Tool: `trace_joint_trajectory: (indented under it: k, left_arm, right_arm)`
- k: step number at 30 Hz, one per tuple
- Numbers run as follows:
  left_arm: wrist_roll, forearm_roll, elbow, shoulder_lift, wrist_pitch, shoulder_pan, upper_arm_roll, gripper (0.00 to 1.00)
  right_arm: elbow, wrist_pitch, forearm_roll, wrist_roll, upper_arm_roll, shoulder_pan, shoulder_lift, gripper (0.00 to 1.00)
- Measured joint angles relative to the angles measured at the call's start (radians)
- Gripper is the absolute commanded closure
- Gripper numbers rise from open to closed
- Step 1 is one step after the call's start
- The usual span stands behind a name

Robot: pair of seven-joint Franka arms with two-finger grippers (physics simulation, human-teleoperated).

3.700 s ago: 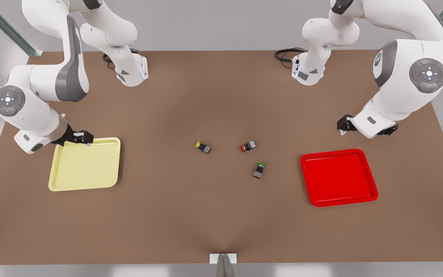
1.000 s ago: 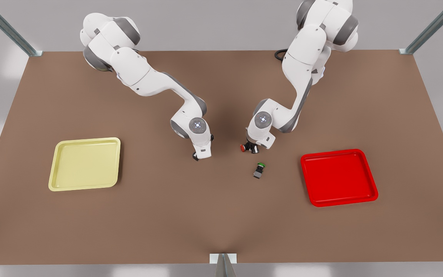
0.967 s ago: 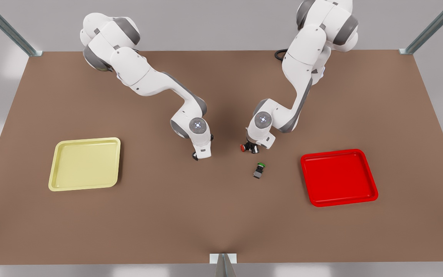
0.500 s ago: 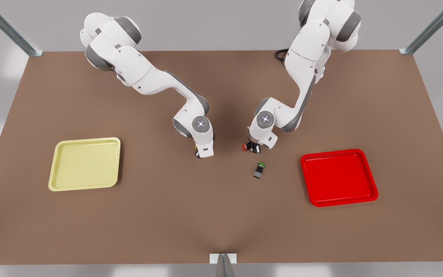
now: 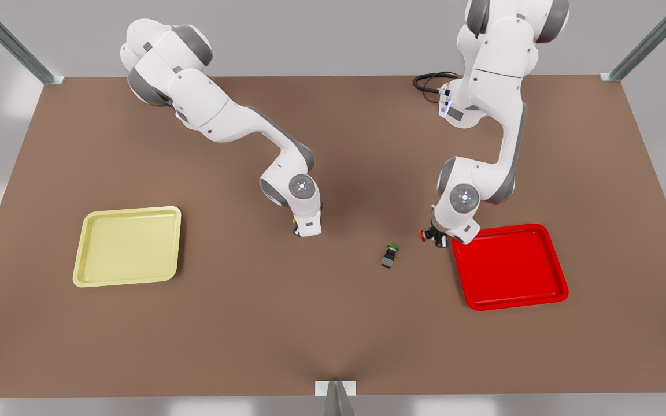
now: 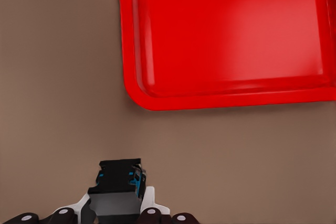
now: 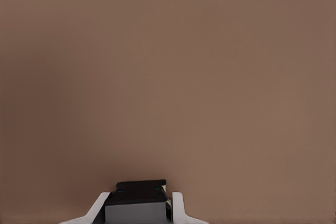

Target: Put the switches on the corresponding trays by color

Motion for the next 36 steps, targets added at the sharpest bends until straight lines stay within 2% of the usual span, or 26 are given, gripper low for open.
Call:
trace_joint_trajectory:
  k: [5,9,13,16,17,21,22,24,25,27,29,30,31,32,33,36]
  left_arm:
    - [0.187,-0.034,0.004,0.009,-0.008,0.023,0.11,0.48]
    - [0.357,-0.042,0.014,0.039,0.004,0.143,0.116,0.48]
    - [0.537,-0.052,0.058,0.129,0.065,0.249,0.116,0.47]
    - [0.558,-0.087,0.068,0.18,0.103,0.257,0.114,0.46]
    - [0.558,-0.101,0.075,0.198,0.115,0.257,0.113,0.0]
    - [0.558,-0.137,0.08,0.2,0.114,0.257,0.111,0.0]
    - [0.56,-0.141,0.08,0.197,0.111,0.257,0.112,0.0]
    - [0.561,-0.147,0.081,0.19,0.103,0.256,0.115,0.0]
    - [0.564,-0.148,0.09,0.185,0.1,0.254,0.116,0.0]
    - [0.599,-0.148,0.139,0.173,0.018,0.254,0.12,0.0]
    - [0.644,-0.145,0.202,0.169,-0.046,0.252,0.12,0.0]
    - [0.701,-0.144,0.246,0.165,-0.076,0.249,0.12,0.0]
    - [0.736,-0.142,0.287,0.165,-0.117,0.245,0.12,0.0]
    - [0.782,-0.141,0.319,0.164,-0.165,0.244,0.12,0.0]
    - [0.917,-0.14,0.332,0.163,-0.199,0.239,0.114,0.0]
    - [1.287,-0.138,0.421,0.115,-0.294,0.212,0.111,0.0]
  right_arm:
    - [0.0,-0.015,-0.001,-0.004,0.002,-0.009,-0.007,0.49]
    - [-0.014,-0.038,0.0,-0.003,0.003,-0.023,-0.046,0.49]
    - [-0.171,-0.02,0.0,0.0,0.008,-0.122,-0.209,0.49]
    - [-0.277,-0.013,0.0,-0.013,0.006,-0.231,-0.312,0.48]
    - [-0.311,-0.012,0.0,-0.027,0.005,-0.272,-0.353,0.48]
    - [-0.415,-0.019,0.001,-0.346,0.002,-0.537,-0.468,0.48]
    - [-0.426,-0.02,0.004,-0.445,-0.051,-0.548,-0.494,0.48]
    - [-0.423,-0.017,0.01,-0.738,-0.241,-0.549,-0.499,0.48]
    - [-0.424,-0.016,0.013,-0.848,-0.277,-0.592,-0.497,0.48]
    - [-0.428,0.053,0.013,-1.066,-0.414,-0.607,-0.486,0.48]
    - [-0.433,0.084,0.016,-1.194,-0.456,-0.648,-0.469,0.48]
    - [-0.433,0.173,0.016,-1.268,-0.502,-0.658,-0.418,0.48]
    - [-0.435,0.198,0.016,-1.29,-0.506,-0.675,-0.384,0.48]
    - [-0.437,0.201,0.016,-1.295,-0.506,-0.687,-0.374,0.41]
    - [-0.429,0.197,0.016,-1.296,-0.506,-0.686,-0.362,0.17]
    - [-0.413,0.196,0.013,-1.296,-0.503,-0.676,-0.348,0.01]
